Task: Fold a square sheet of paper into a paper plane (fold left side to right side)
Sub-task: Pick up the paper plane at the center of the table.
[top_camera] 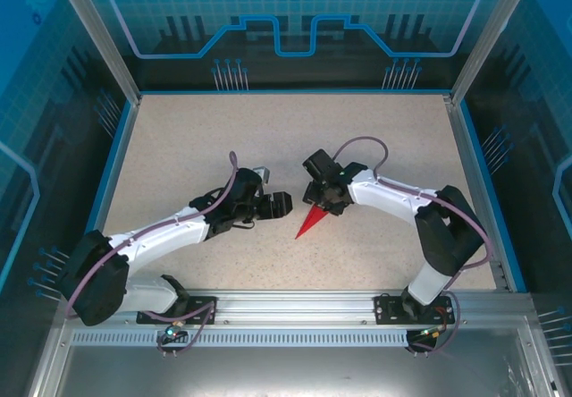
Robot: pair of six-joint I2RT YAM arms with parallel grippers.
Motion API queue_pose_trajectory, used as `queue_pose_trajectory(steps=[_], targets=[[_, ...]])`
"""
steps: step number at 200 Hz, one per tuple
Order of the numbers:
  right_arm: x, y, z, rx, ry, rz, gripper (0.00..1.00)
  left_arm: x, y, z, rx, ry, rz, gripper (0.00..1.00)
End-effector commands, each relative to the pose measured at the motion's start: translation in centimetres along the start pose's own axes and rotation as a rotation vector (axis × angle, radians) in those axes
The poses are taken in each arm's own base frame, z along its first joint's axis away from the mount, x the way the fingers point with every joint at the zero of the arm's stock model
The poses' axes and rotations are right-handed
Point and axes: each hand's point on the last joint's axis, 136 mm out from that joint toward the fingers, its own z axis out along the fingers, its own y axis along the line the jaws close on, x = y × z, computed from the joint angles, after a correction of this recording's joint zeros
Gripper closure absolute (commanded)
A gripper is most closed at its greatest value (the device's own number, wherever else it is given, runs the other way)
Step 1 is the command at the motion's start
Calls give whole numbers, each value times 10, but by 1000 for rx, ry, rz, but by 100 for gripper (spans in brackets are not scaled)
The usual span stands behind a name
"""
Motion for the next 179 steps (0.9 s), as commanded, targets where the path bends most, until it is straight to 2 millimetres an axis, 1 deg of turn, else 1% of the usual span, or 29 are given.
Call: queue_pose_trajectory(steps=[1,6,24,47,66,86,100,117,139,153,168,179], targets=[[13,-18,6,101,26,9,52,-3,5,-3,-16,-22,20,19],[14,-20,7,107,29,10,56,-3,5,-3,-16,-22,20,19],[16,-23,9,118,33,4,61,-3,5,-2,-18,-21,20,19],[16,-25,4,126,29,-11,72,-3,5,-2,-22,-18,21,18],[15,-28,-1,119,17,-16,84,-3,6,-2,-26,-16,22,18],[15,-29,-9,104,8,-19,100,-3,7,-3,-30,-18,22,18],[12,-28,-17,83,-8,-38,100,-5,7,-5,-33,-25,22,17],[5,-19,-36,29,-52,-98,100,-8,8,-10,-48,-40,26,17],[-2,-2,-64,-86,-106,-245,100,-17,11,-22,-78,-88,26,17],[-2,11,-80,-187,-137,-350,100,-23,14,-32,-96,-131,21,16],[4,25,-88,-315,-147,-451,100,-27,17,-42,-107,-175,13,16],[10,32,-86,-418,-117,-491,100,-30,18,-49,-104,-203,10,15]])
